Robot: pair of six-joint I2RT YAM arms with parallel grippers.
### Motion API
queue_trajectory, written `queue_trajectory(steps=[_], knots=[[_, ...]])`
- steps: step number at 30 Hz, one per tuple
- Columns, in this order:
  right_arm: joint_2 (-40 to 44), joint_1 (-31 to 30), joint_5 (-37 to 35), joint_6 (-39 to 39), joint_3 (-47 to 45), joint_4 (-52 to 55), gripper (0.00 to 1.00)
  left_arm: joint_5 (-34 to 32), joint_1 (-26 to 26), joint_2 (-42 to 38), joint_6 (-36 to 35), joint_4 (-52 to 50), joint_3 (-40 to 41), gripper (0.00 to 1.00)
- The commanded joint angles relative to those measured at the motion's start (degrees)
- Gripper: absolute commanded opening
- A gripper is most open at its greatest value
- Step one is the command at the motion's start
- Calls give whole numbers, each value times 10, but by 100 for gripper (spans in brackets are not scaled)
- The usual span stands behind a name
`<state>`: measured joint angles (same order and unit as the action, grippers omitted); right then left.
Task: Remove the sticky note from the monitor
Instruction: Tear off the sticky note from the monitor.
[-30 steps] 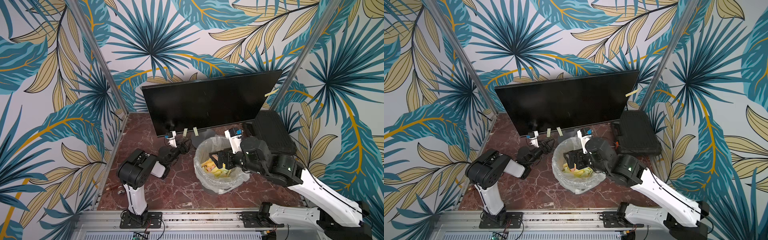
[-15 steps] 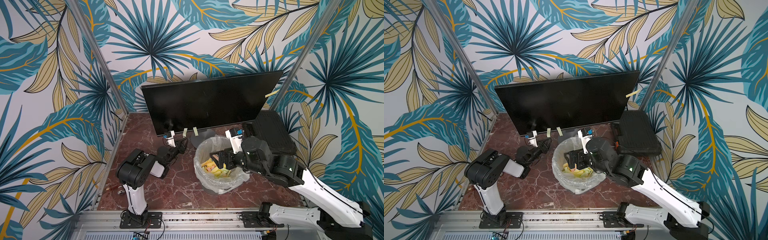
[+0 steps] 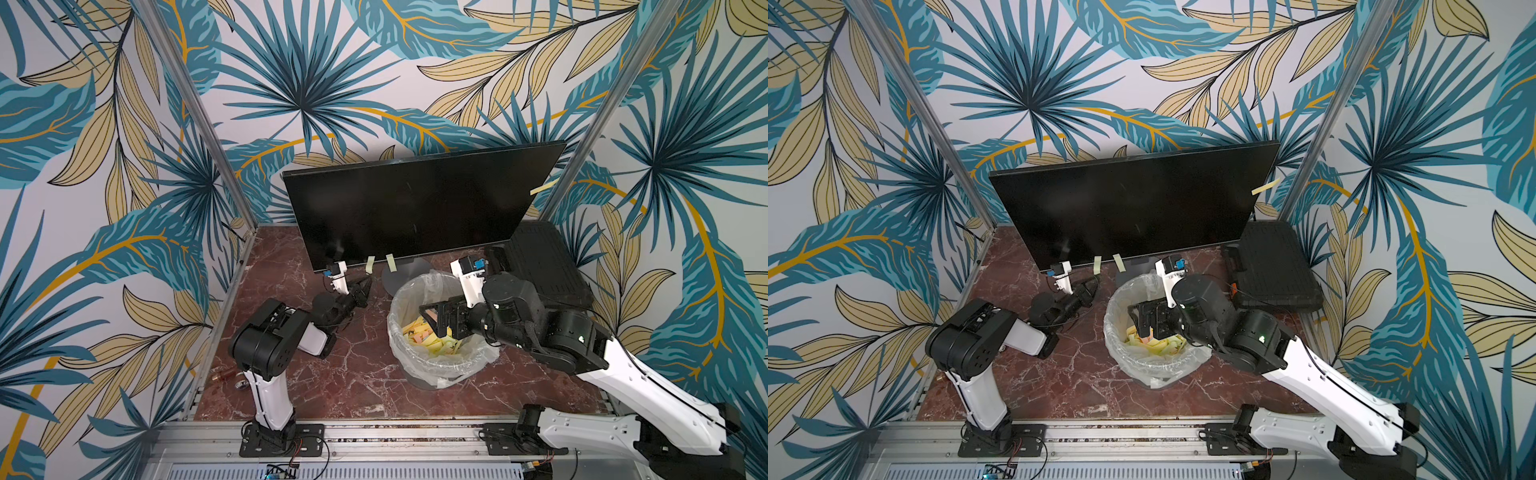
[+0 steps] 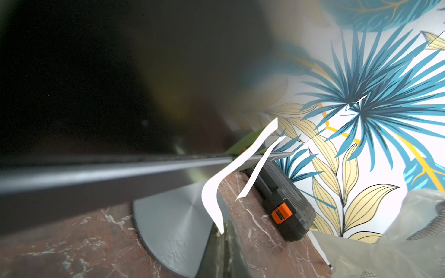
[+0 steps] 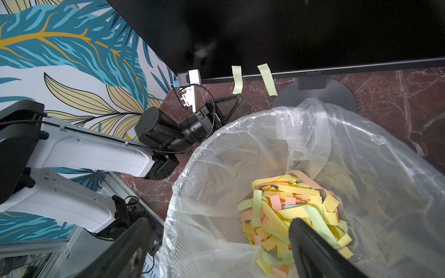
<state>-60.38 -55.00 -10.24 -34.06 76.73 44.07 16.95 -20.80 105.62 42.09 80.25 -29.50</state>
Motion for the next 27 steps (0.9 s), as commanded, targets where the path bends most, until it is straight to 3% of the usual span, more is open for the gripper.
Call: queue_trajectory(steps=[1, 22, 27], knots=[[8, 2, -4, 2, -5, 6, 93, 2, 7, -18, 8, 3, 6, 0], [13, 2, -12, 3, -21, -18, 93, 39, -24, -167, 19, -71, 84, 0], [19, 2, -47, 13, -9, -8, 94, 37, -58, -290, -13, -219, 75, 0]])
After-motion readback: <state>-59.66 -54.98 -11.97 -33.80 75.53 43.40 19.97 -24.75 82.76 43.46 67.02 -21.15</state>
